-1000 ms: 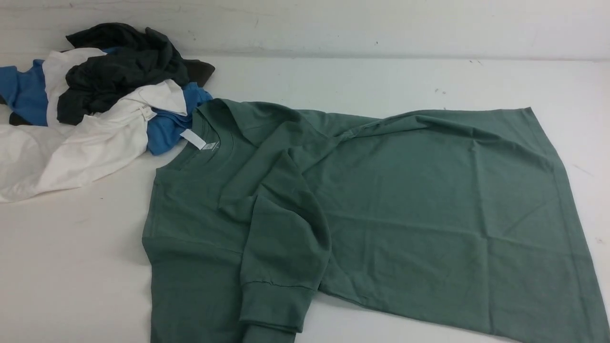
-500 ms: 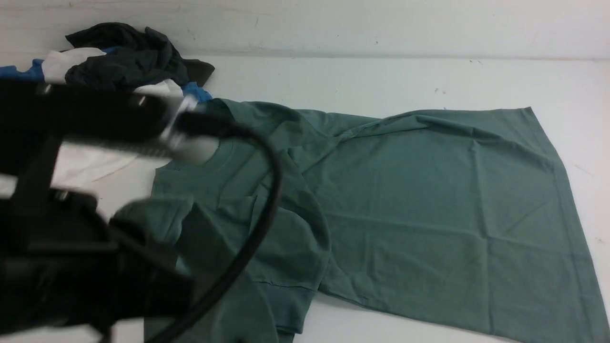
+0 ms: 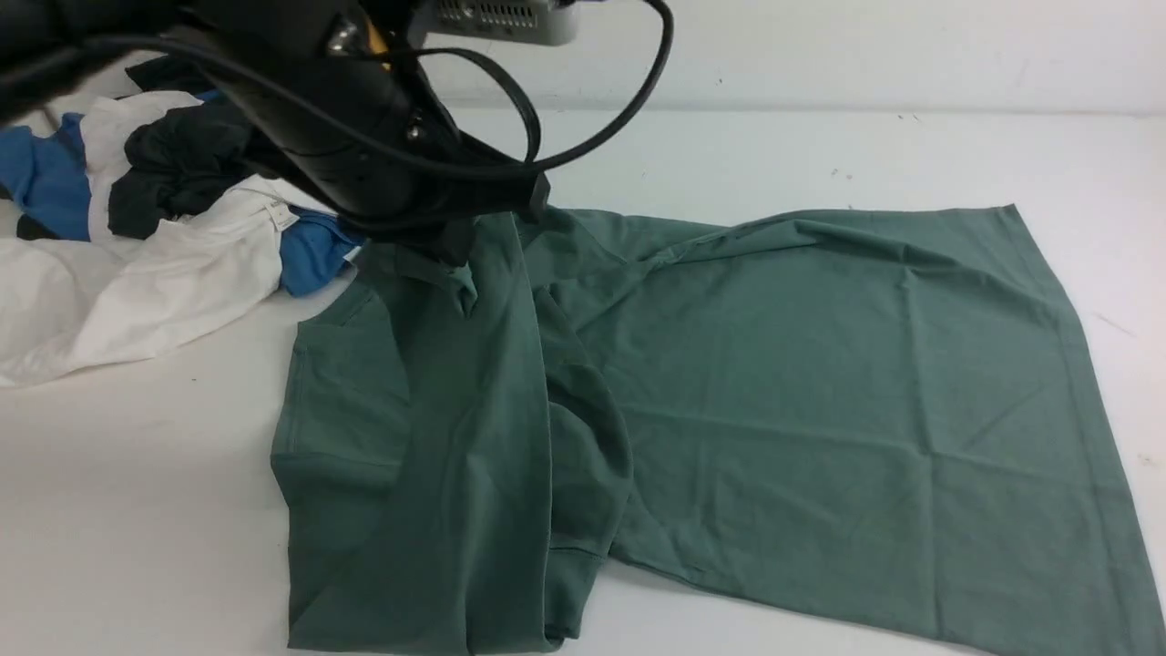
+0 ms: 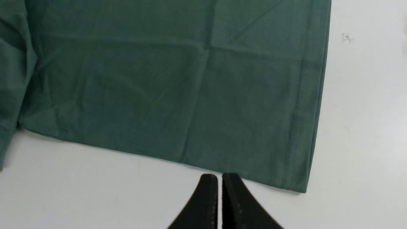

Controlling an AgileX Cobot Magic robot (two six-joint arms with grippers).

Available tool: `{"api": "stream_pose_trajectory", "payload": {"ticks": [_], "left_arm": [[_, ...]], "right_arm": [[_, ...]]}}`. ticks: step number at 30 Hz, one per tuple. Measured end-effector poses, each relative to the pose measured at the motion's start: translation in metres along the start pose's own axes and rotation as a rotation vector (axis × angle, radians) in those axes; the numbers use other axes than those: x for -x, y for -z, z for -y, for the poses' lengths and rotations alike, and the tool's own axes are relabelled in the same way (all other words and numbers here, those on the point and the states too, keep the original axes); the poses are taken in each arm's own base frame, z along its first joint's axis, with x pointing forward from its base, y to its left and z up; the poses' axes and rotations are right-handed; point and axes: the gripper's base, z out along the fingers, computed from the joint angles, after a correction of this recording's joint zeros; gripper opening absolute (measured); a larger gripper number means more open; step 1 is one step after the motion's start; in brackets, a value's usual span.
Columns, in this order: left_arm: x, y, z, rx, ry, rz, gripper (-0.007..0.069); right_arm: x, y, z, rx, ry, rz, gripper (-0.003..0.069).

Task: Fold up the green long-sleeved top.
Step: Use the left arm to drag and drop the cuff onto the cuff closest to the left arm

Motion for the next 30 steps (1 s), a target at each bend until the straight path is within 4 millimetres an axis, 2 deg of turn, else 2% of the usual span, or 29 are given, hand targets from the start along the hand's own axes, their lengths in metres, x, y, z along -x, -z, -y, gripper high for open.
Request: {"api": "stream_pose_trajectory", "payload": {"ticks": [3,6,7,11,15,18,21,25,26,28,30], "left_arm": [[0.028,-0.039,-0.019,0.006,-0.013,-0.026,0.003],[0.045,-0.07,-0.031,0.019,-0.024,-0.045,0.003],[0.053,-0.078,-0.033,0.02,-0.034,-0.035,0.003],[0.08,-0.134,-0.038,0.024,-0.097,-0.029,0.003],[0.091,-0.171,-0.042,0.046,-0.125,-0.015,0.0032],[0.091,-0.194,-0.046,0.073,-0.139,-0.032,0.005],[0.091,-0.202,-0.048,0.092,-0.147,-0.032,0.0085],[0.095,-0.203,-0.053,0.145,-0.156,0.001,0.0214],[0.096,-0.202,-0.054,0.153,-0.148,0.01,0.0227],[0.099,-0.194,-0.056,0.189,-0.103,0.028,0.0302],[0.101,-0.18,-0.057,0.217,-0.072,0.031,0.0344]], "right_arm": [[0.0,0.0,0.0,0.0,0.0,0.0,0.0013],[0.0,0.0,0.0,0.0,0.0,0.0,0.0013],[0.0,0.0,0.0,0.0,0.001,0.0,0.0013],[0.0,0.0,0.0,0.0,0.003,0.0,0.0013],[0.0,0.0,0.0,0.0,0.003,0.0,0.0013],[0.0,0.0,0.0,0.0,0.003,0.0,0.0013],[0.0,0.0,0.0,0.0,0.003,0.0,0.0013],[0.0,0.0,0.0,0.0,0.003,0.0,0.0013],[0.0,0.0,0.0,0.0,0.003,0.0,0.0013],[0.0,0.0,0.0,0.0,0.003,0.0,0.0013],[0.0,0.0,0.0,0.0,0.003,0.0,0.0013]]}}
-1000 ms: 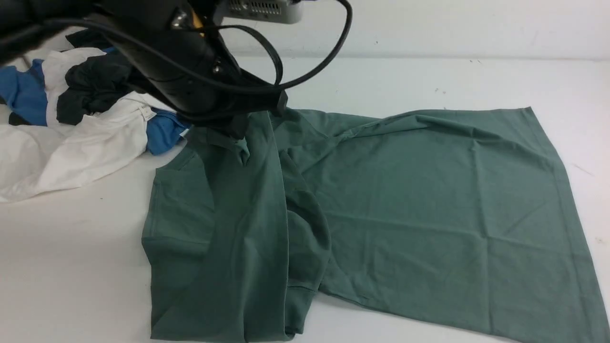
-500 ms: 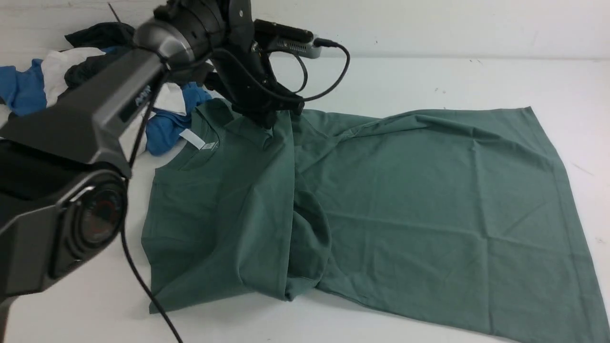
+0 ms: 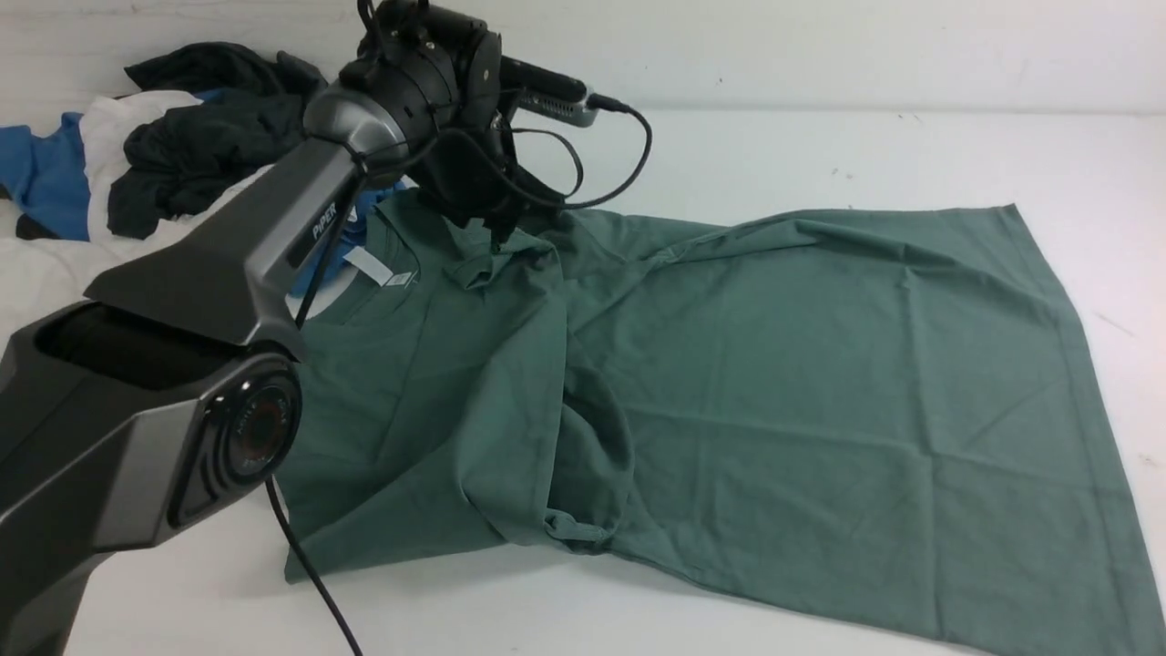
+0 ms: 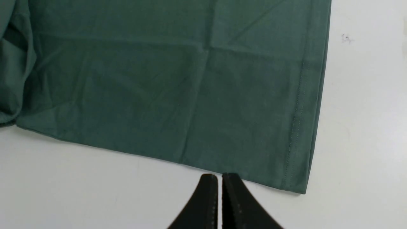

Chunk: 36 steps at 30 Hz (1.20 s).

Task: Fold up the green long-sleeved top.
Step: Use the left arm to drag and drop the cuff onto the cuff closest to the left arm

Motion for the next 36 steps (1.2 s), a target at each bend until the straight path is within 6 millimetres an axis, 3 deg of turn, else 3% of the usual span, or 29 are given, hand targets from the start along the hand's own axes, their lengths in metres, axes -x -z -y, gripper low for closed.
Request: {"api": "stream_pose_trajectory", "payload": {"ticks": [4,5,7,9,11,16,18,23,28,36], "left_arm": [[0.005,0.039,-0.007,0.017,0.004,-0.001,0.0322],[0.006,0.041,-0.007,0.016,0.002,0.001,0.0322],[0.005,0.049,-0.006,-0.01,-0.024,0.0,0.0216],[-0.003,0.038,0.001,-0.076,-0.025,-0.049,0.0102],[-0.016,0.02,0.01,-0.148,-0.03,-0.126,0.0034],[-0.05,-0.034,0.03,-0.29,-0.064,-0.294,-0.0004],[-0.054,-0.044,0.031,-0.282,-0.072,-0.311,-0.0004],[-0.046,-0.05,0.026,-0.212,-0.1,-0.214,-0.0004],[-0.022,-0.066,0.015,-0.062,-0.177,0.082,-0.0004],[-0.003,-0.063,0.008,0.054,-0.265,0.29,-0.0004]], "right_arm": [[0.0,0.0,0.0,0.0,0.0,0.0,0.0013],[0.0,0.0,0.0,0.0,0.0,0.0,0.0013],[0.0,0.0,0.0,0.001,0.0,0.001,0.0013],[0.0,0.0,0.0,0.001,0.0,0.002,0.0013],[0.0,0.0,0.0,0.001,0.0,0.002,0.0013],[0.0,0.0,0.0,0.001,0.0,0.002,0.0013],[0.0,0.0,0.0,0.001,0.0,0.002,0.0013],[0.0,0.0,0.0,0.002,-0.001,0.002,0.0013],[0.0,0.0,0.0,0.002,-0.001,0.002,0.0013],[0.0,0.0,-0.001,0.006,-0.004,0.003,0.0013]]}}
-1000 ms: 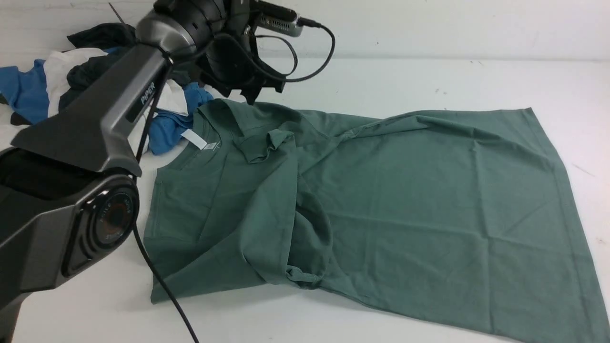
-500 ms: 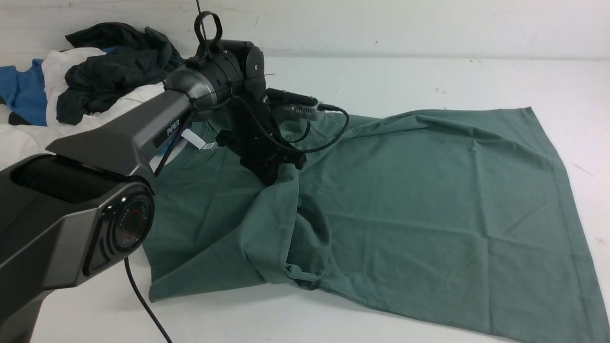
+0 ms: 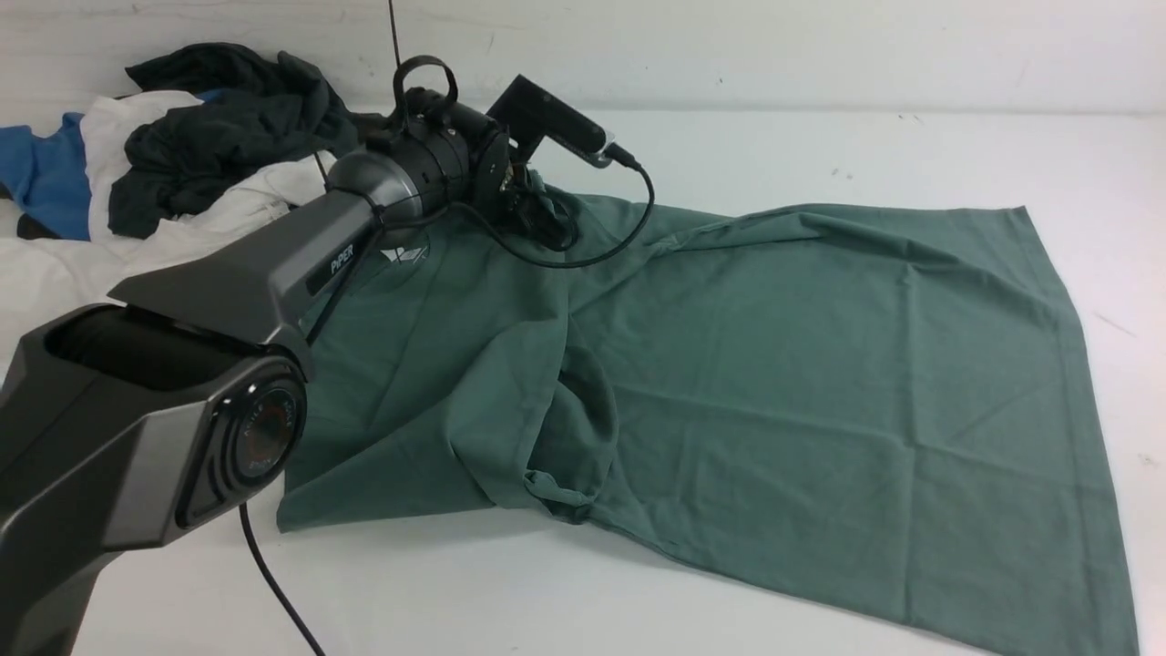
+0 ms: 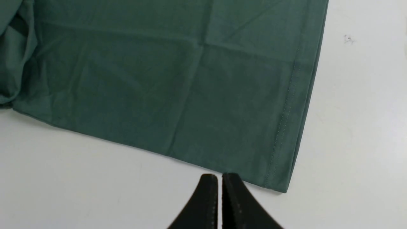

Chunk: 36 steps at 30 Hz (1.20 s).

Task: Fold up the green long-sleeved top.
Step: Use the left arm to drag and drop the cuff onto the cuff closest to the left arm, then use both arms simultaneously to clamp the lower edge of the clothing fabric

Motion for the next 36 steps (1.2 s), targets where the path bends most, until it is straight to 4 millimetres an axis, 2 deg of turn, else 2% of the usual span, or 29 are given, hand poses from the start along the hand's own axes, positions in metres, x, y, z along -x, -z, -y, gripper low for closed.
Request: {"api": "stream_pose_trajectory", "payload": {"ticks": [2,5,7,10,11,12,13,15,16,17,18,19,21,23,24,27,31,36], "left_arm": [[0.001,0.004,-0.002,0.006,0.011,-0.011,-0.0004],[0.009,0.035,-0.012,0.014,0.053,-0.11,-0.0004],[0.018,0.069,-0.024,0.023,0.063,-0.174,-0.0001],[0.026,0.131,-0.048,0.021,0.077,-0.283,0.0006],[0.028,0.145,-0.054,0.013,0.087,-0.286,0.0008],[0.027,0.147,-0.056,0.012,0.093,-0.29,0.0008],[0.022,0.17,-0.071,-0.025,0.15,-0.294,0.0009],[0.015,0.179,-0.076,-0.063,0.19,-0.305,0.0009],[0.001,0.191,-0.081,-0.129,0.241,-0.331,0.0009],[-0.013,0.194,-0.079,-0.186,0.277,-0.368,0.0009],[-0.018,0.195,-0.076,-0.221,0.297,-0.384,0.0009],[-0.047,0.192,-0.064,-0.32,0.339,-0.477,0.0009],[-0.072,0.185,-0.042,-0.425,0.359,-0.538,0.0009],[-0.077,0.18,-0.035,-0.451,0.363,-0.531,0.0009],[-0.081,0.169,-0.023,-0.483,0.358,-0.48,0.0009],[-0.087,0.154,-0.007,-0.534,0.347,-0.455,0.0009],[-0.106,0.13,0.014,-0.642,0.359,-0.549,0.0009],[-0.123,0.117,0.037,-0.745,0.342,-0.698,0.0009]], "right_arm": [[0.0,0.0,0.0,0.0,0.0,0.0,0.0013],[0.0,0.0,0.0,0.0,0.0,0.0,0.0013],[0.0,0.0,0.0,0.002,-0.001,0.0,0.0013],[0.0,0.0,0.0,0.001,-0.001,0.005,0.0013],[0.001,0.0,0.0,0.0,0.0,0.006,0.0013],[0.001,0.0,0.0,0.0,0.0,0.006,0.0013],[0.001,0.0,0.0,0.001,-0.001,0.007,0.0013],[0.001,0.0,0.0,0.0,-0.001,0.007,0.0013],[0.001,0.0,0.0,0.0,0.0,0.007,0.0013],[0.001,0.0,0.0,0.0,0.0,0.007,0.0013],[0.001,0.0,0.0,0.0,0.0,0.006,0.0013],[0.001,0.0,0.0,0.0,0.0,0.006,0.0013],[0.0,0.0,0.0,0.002,-0.002,0.005,0.0013],[0.0,0.0,0.0,0.003,-0.002,0.005,0.0013],[0.0,0.0,0.0,0.003,-0.002,0.005,0.0013],[0.0,0.0,0.0,0.003,-0.002,0.005,0.0013],[0.0,0.0,0.0,0.003,-0.002,0.005,0.0013],[0.0,0.0,0.0,0.003,-0.002,0.005,0.0013]]}}
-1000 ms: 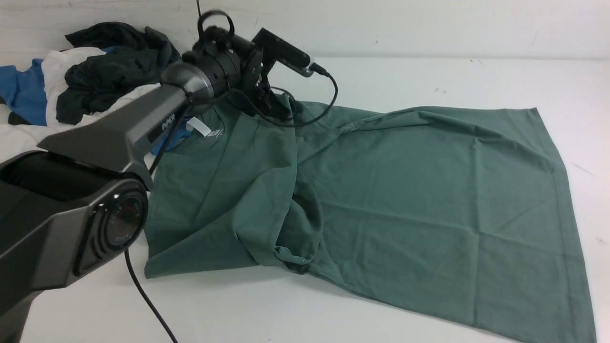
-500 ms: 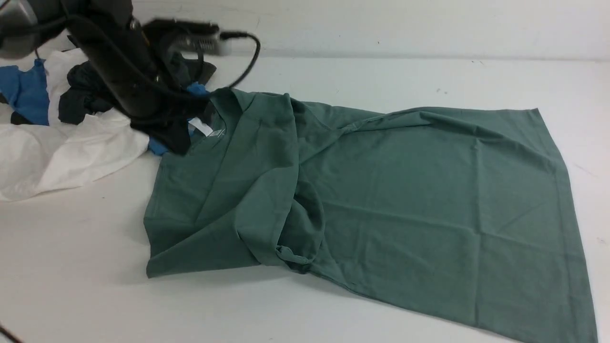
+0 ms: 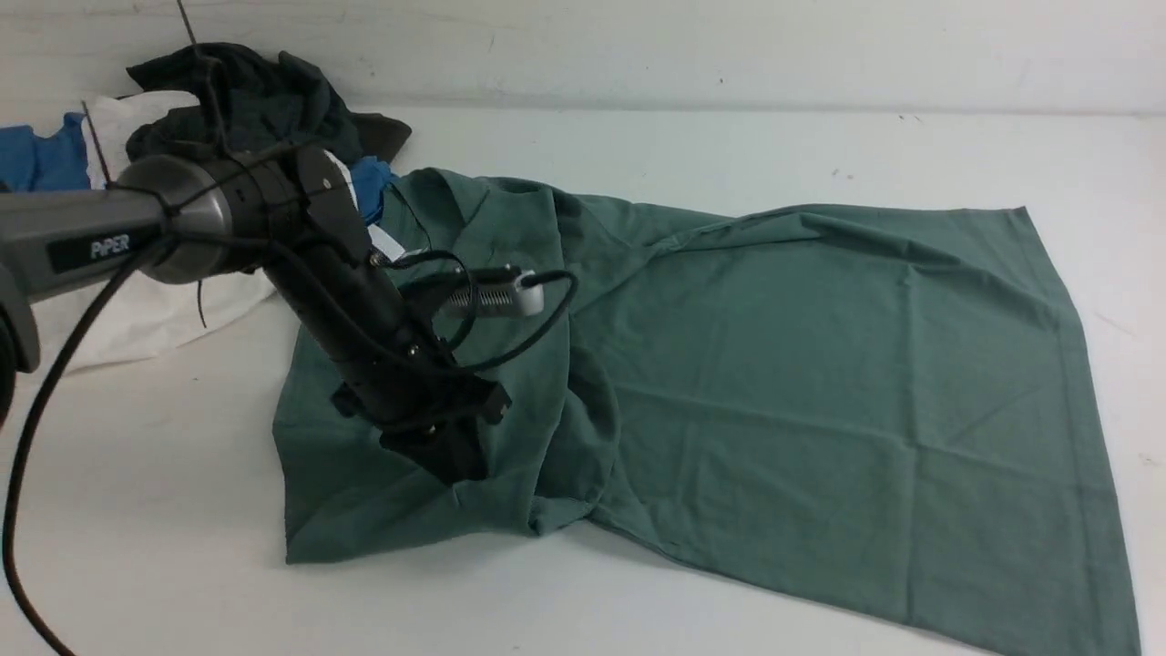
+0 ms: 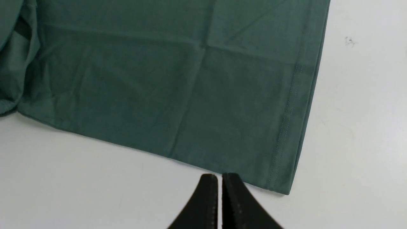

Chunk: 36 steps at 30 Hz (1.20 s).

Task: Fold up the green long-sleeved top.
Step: Use both arms simultaneously to clamp the lower edge of the clothing fabric

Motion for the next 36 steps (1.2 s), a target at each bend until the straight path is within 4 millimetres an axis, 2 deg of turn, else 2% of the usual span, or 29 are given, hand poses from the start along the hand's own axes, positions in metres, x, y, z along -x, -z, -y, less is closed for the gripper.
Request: {"api": "stream_pose_trajectory", "payload": {"ticks": [6,9,11,15,17,18,19,21,23,28,31,32,33,36], "left_arm": [[-0.002,-0.022,0.029,0.017,-0.093,-0.092,0.0009],[-0.003,-0.026,0.037,0.029,-0.104,-0.108,0.0009],[-0.004,-0.021,0.038,0.05,-0.097,-0.105,0.0009],[-0.008,0.007,0.043,0.101,-0.109,-0.049,0.0009],[-0.015,0.04,0.05,0.138,-0.1,0.026,0.0009],[-0.015,0.041,0.049,0.14,-0.1,0.026,0.0009],[-0.021,0.058,0.054,0.153,-0.081,0.065,0.0009],[-0.03,0.074,0.058,0.166,-0.067,0.103,0.0009],[-0.044,0.086,0.063,0.186,-0.074,0.12,0.0009],[-0.069,0.078,0.056,0.231,-0.08,0.048,0.0009],[-0.073,0.074,0.042,0.245,-0.05,0.03,0.0009],[-0.073,0.076,0.03,0.249,-0.015,0.044,0.0009],[-0.073,0.077,0.027,0.249,-0.006,0.05,0.0009],[-0.074,0.086,0.003,0.248,0.074,0.083,0.0009]], "right_arm": [[0.0,0.0,0.0,0.0,0.0,0.0,0.0013],[0.0,0.0,0.0,0.0,0.0,-0.005,0.0013],[-0.001,0.0,0.0,-0.002,0.002,-0.016,0.0013],[-0.003,0.0,0.0,0.0,0.002,-0.037,0.0013],[-0.004,0.0,0.0,0.001,0.002,-0.044,0.0013],[-0.004,0.0,0.0,0.001,0.002,-0.044,0.0013],[-0.004,-0.002,0.0,0.005,0.005,-0.058,0.0015],[-0.002,-0.006,-0.001,0.007,0.006,-0.077,0.002],[0.001,-0.017,0.001,0.003,0.001,-0.131,0.0036],[0.01,-0.055,0.009,-0.025,-0.024,-0.278,0.0127],[0.017,-0.082,0.014,-0.042,-0.047,-0.329,0.0218],[0.021,-0.1,0.017,-0.054,-0.067,-0.351,0.0288],[0.021,-0.104,0.018,-0.058,-0.073,-0.362,0.0297],[0.034,-0.132,0.027,-0.111,-0.104,-0.375,0.0434]]}}
